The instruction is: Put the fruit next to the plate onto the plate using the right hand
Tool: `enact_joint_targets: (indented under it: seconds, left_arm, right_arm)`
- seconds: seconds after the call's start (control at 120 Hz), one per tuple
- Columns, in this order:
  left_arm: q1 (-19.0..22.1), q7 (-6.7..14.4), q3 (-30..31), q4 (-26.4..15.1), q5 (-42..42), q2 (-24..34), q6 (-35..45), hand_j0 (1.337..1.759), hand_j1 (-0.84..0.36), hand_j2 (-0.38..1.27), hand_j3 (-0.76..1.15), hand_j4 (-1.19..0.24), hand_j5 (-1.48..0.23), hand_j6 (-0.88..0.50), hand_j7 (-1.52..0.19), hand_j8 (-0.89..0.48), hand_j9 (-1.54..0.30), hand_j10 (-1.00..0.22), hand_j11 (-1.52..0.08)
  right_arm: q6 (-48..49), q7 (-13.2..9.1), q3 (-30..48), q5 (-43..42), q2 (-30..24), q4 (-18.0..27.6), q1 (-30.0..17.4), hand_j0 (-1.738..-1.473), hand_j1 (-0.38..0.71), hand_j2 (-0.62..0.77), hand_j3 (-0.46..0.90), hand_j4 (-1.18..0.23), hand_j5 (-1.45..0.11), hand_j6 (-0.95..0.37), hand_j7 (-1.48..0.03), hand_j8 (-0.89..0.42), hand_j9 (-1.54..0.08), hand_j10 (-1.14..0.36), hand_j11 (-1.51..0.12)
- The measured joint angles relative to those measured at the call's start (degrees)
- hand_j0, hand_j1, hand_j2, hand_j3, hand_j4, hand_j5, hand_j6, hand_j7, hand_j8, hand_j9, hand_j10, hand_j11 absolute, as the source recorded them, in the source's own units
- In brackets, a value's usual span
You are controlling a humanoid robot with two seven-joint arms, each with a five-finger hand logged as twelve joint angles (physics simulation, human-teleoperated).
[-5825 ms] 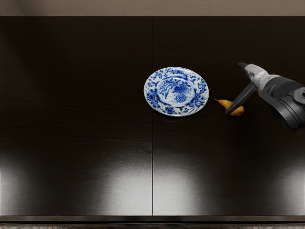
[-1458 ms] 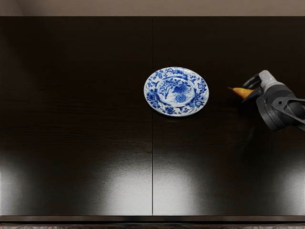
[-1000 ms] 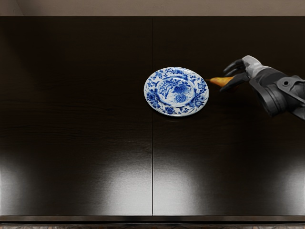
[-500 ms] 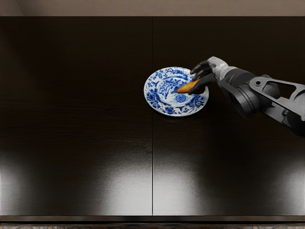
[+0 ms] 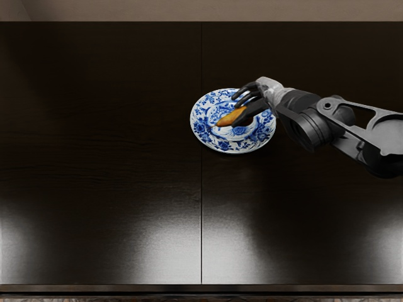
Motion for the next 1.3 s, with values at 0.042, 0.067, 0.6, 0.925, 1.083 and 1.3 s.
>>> enact_joint_targets:
  seconds: [0.042, 0.067, 0.6, 0.925, 1.083, 1.3]
  left_arm:
    - [0.0, 0.0, 0.0, 0.0, 0.0, 0.0, 0.0, 1.658, 0.35, 0.00, 0.00, 0.00, 0.00, 0.00, 0.00, 0.00, 0.00, 0.00, 0.00]
    - [0.0, 0.0, 0.0, 0.0, 0.0, 0.0, 0.0, 1.658, 0.35, 0.00, 0.00, 0.00, 0.00, 0.00, 0.00, 0.00, 0.00, 0.00, 0.00]
    - [0.0, 0.0, 0.0, 0.0, 0.0, 0.0, 0.0, 1.658, 0.35, 0.00, 0.00, 0.00, 0.00, 0.00, 0.00, 0.00, 0.00, 0.00, 0.00]
    - [0.0, 0.0, 0.0, 0.0, 0.0, 0.0, 0.0, 1.658, 0.35, 0.00, 0.00, 0.00, 0.00, 0.00, 0.00, 0.00, 0.00, 0.00, 0.00]
    - [0.0, 0.0, 0.0, 0.0, 0.0, 0.0, 0.0, 1.658, 0.35, 0.00, 0.00, 0.00, 0.00, 0.00, 0.00, 0.00, 0.00, 0.00, 0.00]
    - [0.0, 0.0, 0.0, 0.0, 0.0, 0.0, 0.0, 1.658, 0.35, 0.00, 0.00, 0.00, 0.00, 0.00, 0.00, 0.00, 0.00, 0.00, 0.00]
  right_arm:
    - [-0.1, 0.0, 0.0, 0.0, 0.0, -0.7, -0.1, -1.656, 0.24, 0.34, 0.00, -0.66, -0.86, -0.66, -0.86, -0.46, -0.86, -0.48, -0.88]
    - [-0.2, 0.0, 0.0, 0.0, 0.1, -1.2, -0.1, -1.656, 0.20, 0.29, 0.00, -0.61, -0.80, -0.61, -0.79, -0.43, -0.80, -0.45, -0.81]
    - [19.3, 0.0, 10.7, 6.5, -5.0, -4.6, -4.1, -1.658, -0.30, 0.02, 0.00, -0.05, -0.07, -0.05, -0.07, -0.04, -0.07, -0.04, -0.07]
    - [53.8, 0.0, 17.8, 21.5, -15.6, -13.0, -9.9, -1.658, -0.34, 0.00, 0.00, -0.01, -0.01, -0.01, -0.01, -0.01, -0.01, -0.01, -0.01]
    - [57.4, 0.0, 18.1, 28.9, -20.7, -18.9, -12.9, -1.658, -0.34, 0.00, 0.00, -0.01, -0.01, -0.01, -0.01, 0.00, -0.01, 0.00, -0.01]
    - [58.3, 0.0, 18.1, 34.3, -23.6, -23.3, -15.2, -1.658, -0.35, 0.00, 0.00, 0.00, 0.00, 0.00, 0.00, 0.00, 0.00, 0.00, 0.00]
